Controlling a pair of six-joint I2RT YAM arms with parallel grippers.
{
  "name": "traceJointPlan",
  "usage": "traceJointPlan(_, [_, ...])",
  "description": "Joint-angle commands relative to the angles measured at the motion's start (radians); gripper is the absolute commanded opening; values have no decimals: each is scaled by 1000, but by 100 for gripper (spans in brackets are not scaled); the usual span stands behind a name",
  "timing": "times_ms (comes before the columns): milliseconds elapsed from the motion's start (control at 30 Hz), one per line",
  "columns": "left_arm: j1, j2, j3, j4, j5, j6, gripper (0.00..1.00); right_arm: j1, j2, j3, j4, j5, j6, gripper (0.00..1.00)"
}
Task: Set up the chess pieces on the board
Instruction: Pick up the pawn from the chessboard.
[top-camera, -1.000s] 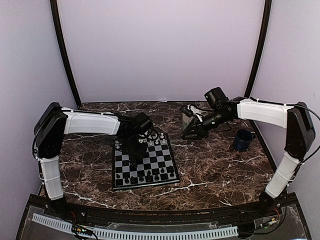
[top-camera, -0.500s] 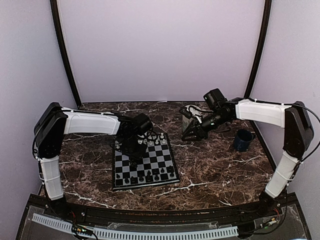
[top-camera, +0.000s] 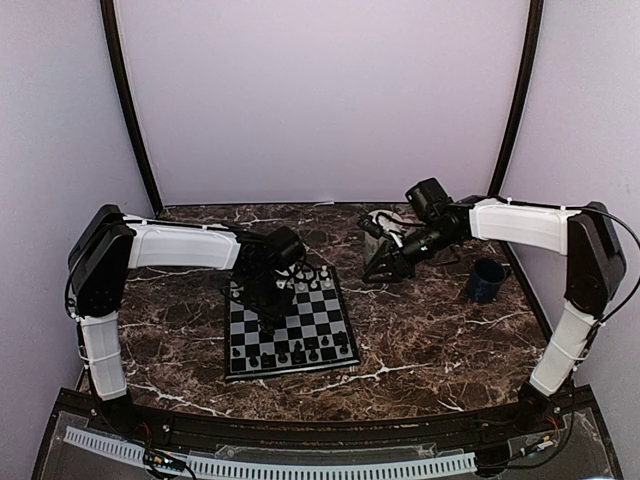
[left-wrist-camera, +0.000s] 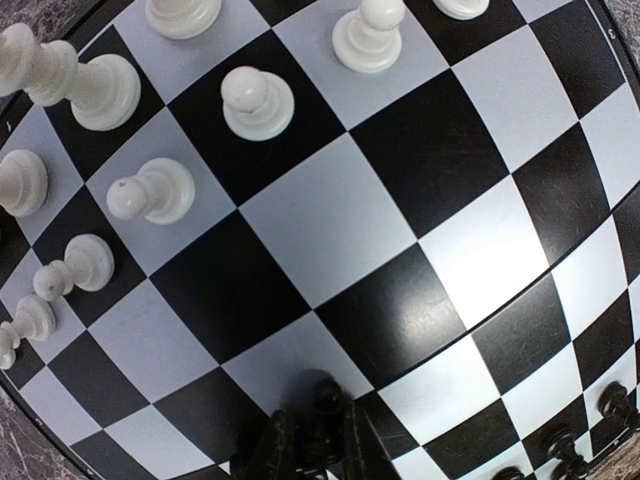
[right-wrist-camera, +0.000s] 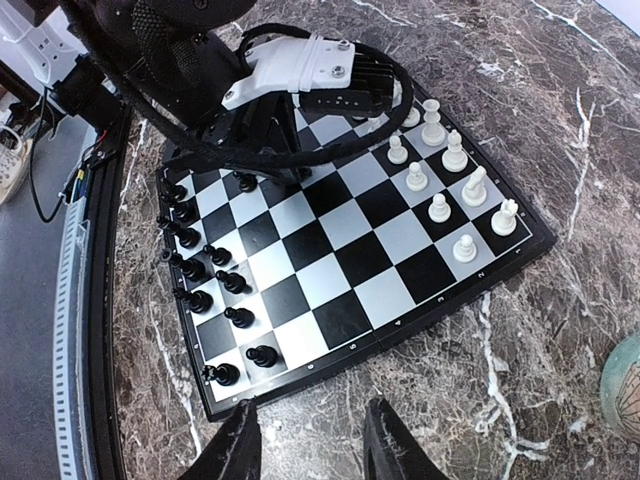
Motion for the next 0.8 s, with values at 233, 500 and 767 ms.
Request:
traceJointPlan(233, [-3,-204,-256,389,116,178,10,-4,74,137,34,1,195,35])
traceJointPlan(500, [-8,-327,-445,758,259,247,11,8,221,231,25,-152,333,36])
traceJointPlan(767, [-56,-356,-442,826,277,276,12,74,334,308,23,-272,426,39])
